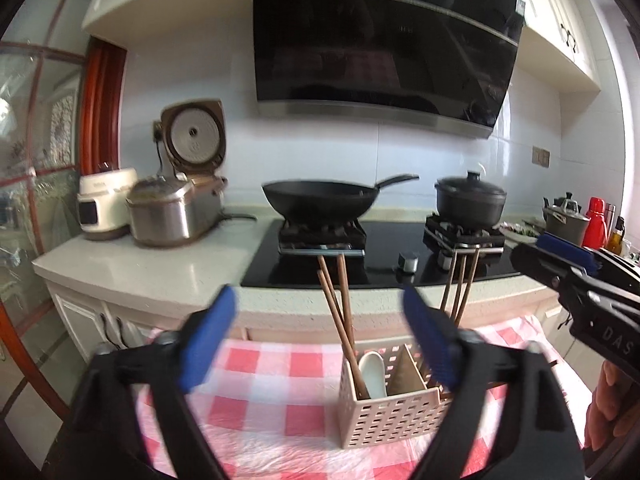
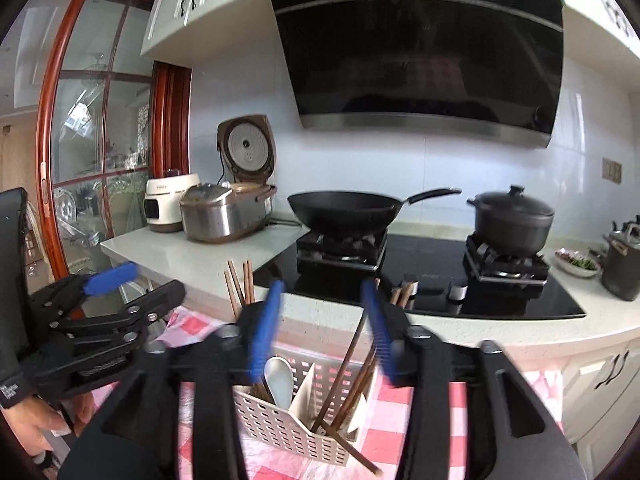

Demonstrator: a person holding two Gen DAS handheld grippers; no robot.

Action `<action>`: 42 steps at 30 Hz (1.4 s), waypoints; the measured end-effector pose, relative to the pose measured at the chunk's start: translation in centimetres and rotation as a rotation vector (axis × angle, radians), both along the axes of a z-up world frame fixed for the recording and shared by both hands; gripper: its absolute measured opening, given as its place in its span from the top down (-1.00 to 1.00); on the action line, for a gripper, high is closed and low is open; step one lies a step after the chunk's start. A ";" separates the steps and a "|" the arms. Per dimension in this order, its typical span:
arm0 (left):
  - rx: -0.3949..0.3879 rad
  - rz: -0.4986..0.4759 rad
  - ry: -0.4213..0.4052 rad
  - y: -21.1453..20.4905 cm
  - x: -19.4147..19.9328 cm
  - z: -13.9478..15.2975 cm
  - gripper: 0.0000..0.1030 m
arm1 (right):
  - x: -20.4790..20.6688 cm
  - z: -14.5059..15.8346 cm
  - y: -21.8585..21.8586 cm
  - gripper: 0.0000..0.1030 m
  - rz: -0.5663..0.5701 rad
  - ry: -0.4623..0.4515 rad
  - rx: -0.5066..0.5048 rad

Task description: Organize utensils

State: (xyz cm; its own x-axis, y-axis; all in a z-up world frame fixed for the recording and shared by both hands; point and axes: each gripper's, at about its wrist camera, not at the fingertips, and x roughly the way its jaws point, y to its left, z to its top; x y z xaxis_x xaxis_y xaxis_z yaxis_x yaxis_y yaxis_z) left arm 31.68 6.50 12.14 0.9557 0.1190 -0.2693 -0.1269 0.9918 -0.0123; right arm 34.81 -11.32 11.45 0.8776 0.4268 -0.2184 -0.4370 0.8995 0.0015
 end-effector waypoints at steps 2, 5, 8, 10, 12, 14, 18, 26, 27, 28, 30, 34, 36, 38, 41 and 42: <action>0.028 0.016 -0.026 -0.3 -1.6 0.8 -0.91 | -1.2 0.1 -0.7 -0.18 -0.022 -0.003 0.007; 0.049 0.034 -0.022 -0.7 -3.8 1.3 -0.91 | -3.2 -0.4 -1.8 -0.48 -0.062 0.021 0.023; 0.025 0.031 -0.008 -0.7 -5.9 1.0 -0.91 | -5.4 -1.6 -3.2 -0.59 -0.090 0.055 0.055; 0.014 0.026 -0.009 -0.9 -7.5 0.4 -0.91 | -6.8 -2.9 -4.2 -0.62 -0.094 0.086 0.084; 0.018 0.007 -0.008 -1.1 -8.7 -0.3 -0.91 | -8.0 -4.0 -5.0 -0.64 -0.087 0.108 0.104; 0.023 -0.004 -0.004 -1.5 -9.7 -1.1 -0.91 | -9.1 -4.9 -5.3 -0.64 -0.088 0.113 0.106; 0.014 -0.021 0.003 -2.2 -12.0 -2.7 -0.91 | -10.6 -6.2 -6.0 -0.64 -0.083 0.141 0.114; 0.037 -0.032 0.028 -3.4 -13.8 -4.3 -0.91 | -11.5 -7.1 -5.6 -0.64 -0.097 0.160 0.048; 0.038 -0.037 0.030 -3.4 -13.7 -4.3 -0.91 | -11.5 -7.2 -5.6 -0.64 -0.101 0.161 0.039; 0.035 -0.045 0.030 -3.4 -13.8 -4.2 -0.91 | -11.4 -7.3 -5.5 -0.64 -0.100 0.163 0.035; 0.029 -0.057 0.025 -3.5 -13.9 -4.1 -0.91 | -11.3 -7.2 -5.4 -0.64 -0.093 0.168 0.033; 0.040 -0.069 0.027 -3.6 -13.9 -4.1 -0.91 | -11.6 -7.0 -5.3 -0.64 -0.081 0.168 0.025; 0.028 -0.076 0.034 -3.4 -13.8 -4.2 -0.91 | -11.7 -6.9 -5.3 -0.64 -0.074 0.167 0.027; 0.020 -0.083 0.043 -3.3 -13.7 -4.3 -0.91 | -12.0 -6.7 -5.1 -0.64 -0.063 0.167 0.029; 0.025 -0.088 0.047 -3.4 -13.6 -4.4 -0.91 | -12.2 -6.5 -4.8 -0.64 -0.054 0.161 0.023; 0.025 -0.090 0.046 -3.4 -13.7 -4.4 -0.91 | -12.4 -6.4 -4.7 -0.64 -0.053 0.157 0.020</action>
